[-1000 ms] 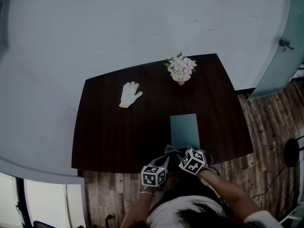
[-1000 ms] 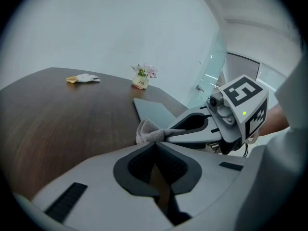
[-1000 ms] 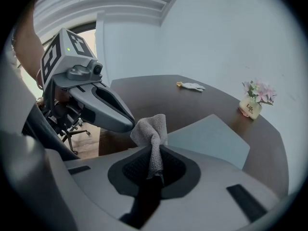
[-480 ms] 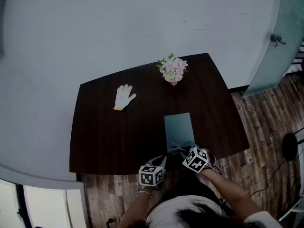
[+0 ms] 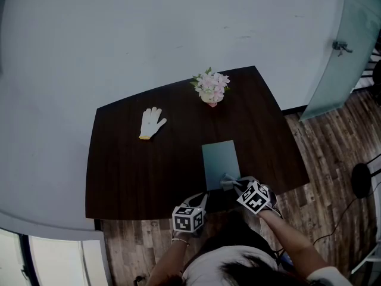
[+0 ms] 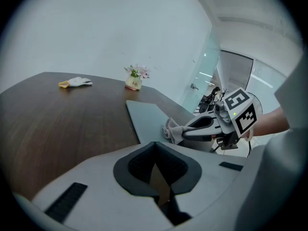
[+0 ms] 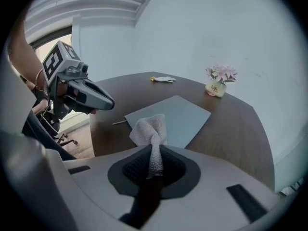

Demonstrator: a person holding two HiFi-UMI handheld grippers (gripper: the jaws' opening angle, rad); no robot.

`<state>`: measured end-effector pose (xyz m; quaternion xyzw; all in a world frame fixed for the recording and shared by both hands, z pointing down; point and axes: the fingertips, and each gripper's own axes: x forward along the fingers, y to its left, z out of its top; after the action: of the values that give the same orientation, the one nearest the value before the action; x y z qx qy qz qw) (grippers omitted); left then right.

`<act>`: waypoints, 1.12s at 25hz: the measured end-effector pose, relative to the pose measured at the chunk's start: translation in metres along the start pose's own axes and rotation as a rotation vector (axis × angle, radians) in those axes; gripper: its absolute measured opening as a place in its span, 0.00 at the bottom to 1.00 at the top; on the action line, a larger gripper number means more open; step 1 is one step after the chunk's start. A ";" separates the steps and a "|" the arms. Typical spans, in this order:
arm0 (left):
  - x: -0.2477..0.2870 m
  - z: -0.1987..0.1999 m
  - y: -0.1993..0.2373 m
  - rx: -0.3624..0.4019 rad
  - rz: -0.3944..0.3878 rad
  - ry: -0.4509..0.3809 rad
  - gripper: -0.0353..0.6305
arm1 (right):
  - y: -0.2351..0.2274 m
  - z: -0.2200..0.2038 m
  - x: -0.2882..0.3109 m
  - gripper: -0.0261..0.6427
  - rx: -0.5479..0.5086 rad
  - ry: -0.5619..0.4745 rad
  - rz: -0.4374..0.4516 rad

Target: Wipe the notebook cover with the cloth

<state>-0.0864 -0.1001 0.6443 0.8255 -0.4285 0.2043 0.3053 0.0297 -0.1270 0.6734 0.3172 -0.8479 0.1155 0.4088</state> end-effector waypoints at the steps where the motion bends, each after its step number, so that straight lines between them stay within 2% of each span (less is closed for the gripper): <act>1: -0.001 0.002 0.000 0.003 0.000 -0.007 0.08 | -0.002 -0.002 -0.002 0.10 0.006 0.002 -0.008; 11: -0.032 0.023 0.000 0.029 0.002 -0.117 0.08 | -0.017 -0.026 -0.023 0.10 0.092 0.014 -0.119; 18: -0.063 0.032 0.000 0.064 0.007 -0.190 0.08 | -0.007 0.003 -0.058 0.10 0.200 -0.144 -0.194; 22: -0.087 0.045 -0.002 0.084 0.007 -0.259 0.08 | 0.008 0.024 -0.081 0.10 0.266 -0.245 -0.228; 28: -0.122 0.056 -0.014 0.122 0.009 -0.332 0.08 | 0.040 0.055 -0.115 0.10 0.302 -0.375 -0.259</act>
<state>-0.1378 -0.0610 0.5256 0.8630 -0.4635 0.0920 0.1787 0.0234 -0.0701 0.5525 0.4964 -0.8343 0.1263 0.2042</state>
